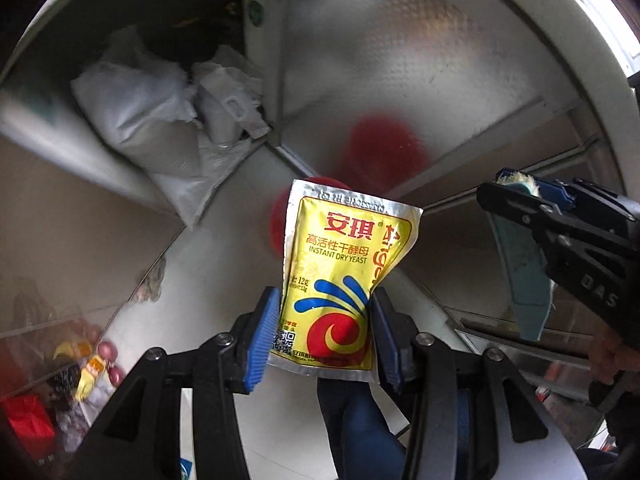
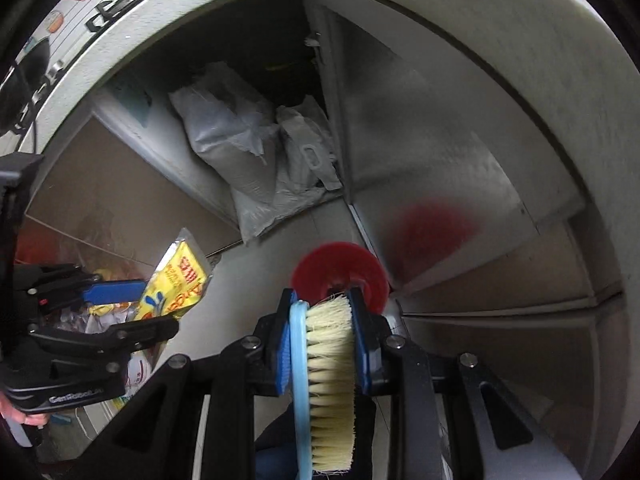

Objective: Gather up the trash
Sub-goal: 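Carry the yeast sachet and scrub brush down over the red bin, then open both tools over the red bin to drop sachet and brush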

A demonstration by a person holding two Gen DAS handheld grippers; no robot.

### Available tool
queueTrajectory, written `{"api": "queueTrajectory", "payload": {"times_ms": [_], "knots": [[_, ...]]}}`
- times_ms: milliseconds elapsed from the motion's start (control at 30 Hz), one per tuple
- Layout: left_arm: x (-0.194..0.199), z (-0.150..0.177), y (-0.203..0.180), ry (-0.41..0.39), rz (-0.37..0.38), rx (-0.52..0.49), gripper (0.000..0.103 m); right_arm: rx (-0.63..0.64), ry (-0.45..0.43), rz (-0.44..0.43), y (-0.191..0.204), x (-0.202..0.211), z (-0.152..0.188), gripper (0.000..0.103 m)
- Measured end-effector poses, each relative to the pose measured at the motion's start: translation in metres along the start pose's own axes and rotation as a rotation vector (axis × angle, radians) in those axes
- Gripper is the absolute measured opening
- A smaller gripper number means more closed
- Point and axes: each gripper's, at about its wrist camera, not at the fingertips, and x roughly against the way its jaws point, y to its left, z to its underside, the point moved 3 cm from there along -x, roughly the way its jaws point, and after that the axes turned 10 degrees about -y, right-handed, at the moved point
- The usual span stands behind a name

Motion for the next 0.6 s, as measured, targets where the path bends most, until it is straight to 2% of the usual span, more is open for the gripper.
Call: {"api": "queueTrajectory", "payload": {"times_ms": [167, 233, 300, 400, 500, 600], "knots": [[-0.026, -0.011, -0.008, 0.001, 0.019, -0.038, 0.049, -0.011, 0.004, 0.023, -0.011, -0.007, 0.009, 0.023], [-0.026, -0.017, -0.011, -0.011, 0.023, -0.043, 0.064, -0.020, 0.018, 0.028, -0.016, -0.006, 0.013, 0.023], [-0.023, -0.021, -0.013, -0.036, 0.024, -0.049, 0.073, -0.031, 0.019, 0.029, -0.020, -0.005, 0.015, 0.023], [-0.022, -0.025, -0.014, -0.034, 0.038, -0.058, 0.074, -0.036, 0.021, 0.036, -0.022, -0.006, 0.017, 0.023], [-0.022, -0.021, -0.012, -0.023, 0.001, -0.066, 0.074, -0.043, 0.028, 0.037, -0.023, -0.008, 0.018, 0.023], [-0.018, -0.016, -0.003, -0.023, -0.002, -0.037, 0.074, -0.039, 0.017, 0.024, -0.019, -0.015, 0.013, 0.023]]}}
